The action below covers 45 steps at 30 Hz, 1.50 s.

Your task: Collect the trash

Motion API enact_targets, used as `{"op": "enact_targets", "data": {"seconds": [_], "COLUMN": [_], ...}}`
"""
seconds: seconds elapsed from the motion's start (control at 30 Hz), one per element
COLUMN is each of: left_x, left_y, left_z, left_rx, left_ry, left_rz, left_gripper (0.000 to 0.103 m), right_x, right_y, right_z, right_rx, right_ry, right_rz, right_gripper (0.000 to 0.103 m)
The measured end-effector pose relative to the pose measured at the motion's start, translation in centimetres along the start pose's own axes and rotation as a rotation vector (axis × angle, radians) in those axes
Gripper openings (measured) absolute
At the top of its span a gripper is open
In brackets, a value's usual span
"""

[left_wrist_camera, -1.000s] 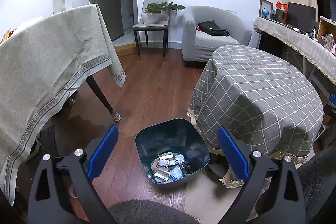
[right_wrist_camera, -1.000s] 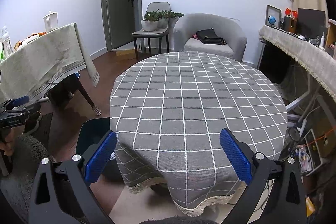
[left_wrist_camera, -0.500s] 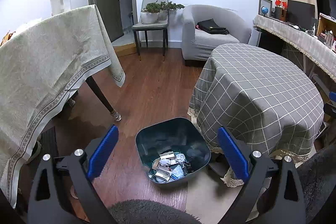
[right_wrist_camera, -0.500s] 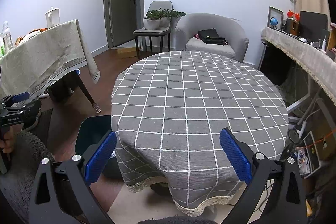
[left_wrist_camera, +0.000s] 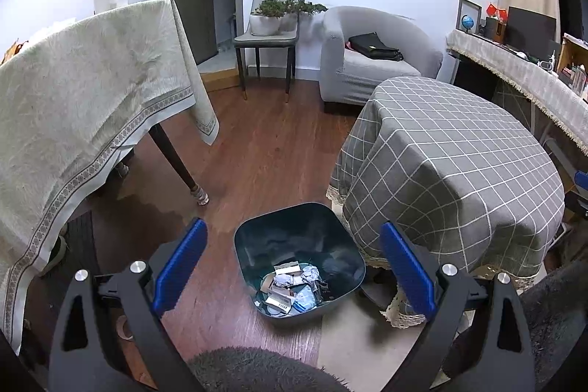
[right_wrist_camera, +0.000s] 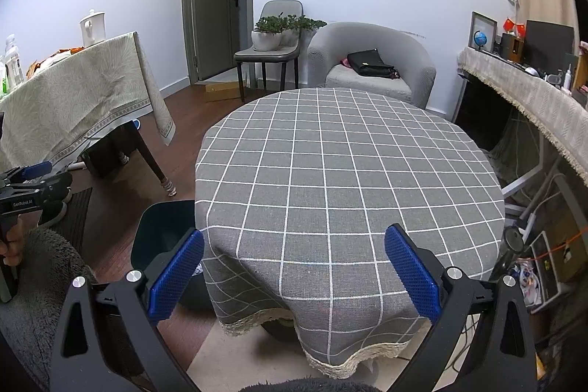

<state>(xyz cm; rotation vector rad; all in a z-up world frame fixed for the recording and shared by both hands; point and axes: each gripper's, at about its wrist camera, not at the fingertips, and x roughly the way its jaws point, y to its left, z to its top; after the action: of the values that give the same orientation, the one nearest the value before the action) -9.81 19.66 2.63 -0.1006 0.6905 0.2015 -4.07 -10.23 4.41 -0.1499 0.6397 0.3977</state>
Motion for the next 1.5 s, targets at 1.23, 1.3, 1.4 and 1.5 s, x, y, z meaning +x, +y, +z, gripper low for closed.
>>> {"op": "enact_targets", "data": {"seconds": [1.23, 1.3, 1.4, 1.5], "left_x": [0.08, 0.18, 0.2, 0.37], "left_y": [-0.39, -0.33, -0.34, -0.38], "left_z": [-0.01, -0.04, -0.01, -0.05], "left_rx": [0.016, 0.016, 0.019, 0.027], "left_ry": [-0.001, 0.001, 0.0, 0.002], "left_rz": [-0.001, -0.002, -0.001, -0.001], "left_gripper": [0.097, 0.097, 0.097, 0.097], "right_x": [0.54, 0.67, 0.77, 0.83], "right_y": [-0.34, -0.31, -0.39, -0.31], "right_z": [-0.38, -0.44, -0.51, -0.5], "right_rx": [-0.004, -0.007, -0.011, -0.013], "right_ry": [0.014, 0.017, 0.02, 0.022], "right_rz": [0.003, 0.004, 0.006, 0.006], "right_gripper": [0.099, 0.099, 0.099, 0.099]}}
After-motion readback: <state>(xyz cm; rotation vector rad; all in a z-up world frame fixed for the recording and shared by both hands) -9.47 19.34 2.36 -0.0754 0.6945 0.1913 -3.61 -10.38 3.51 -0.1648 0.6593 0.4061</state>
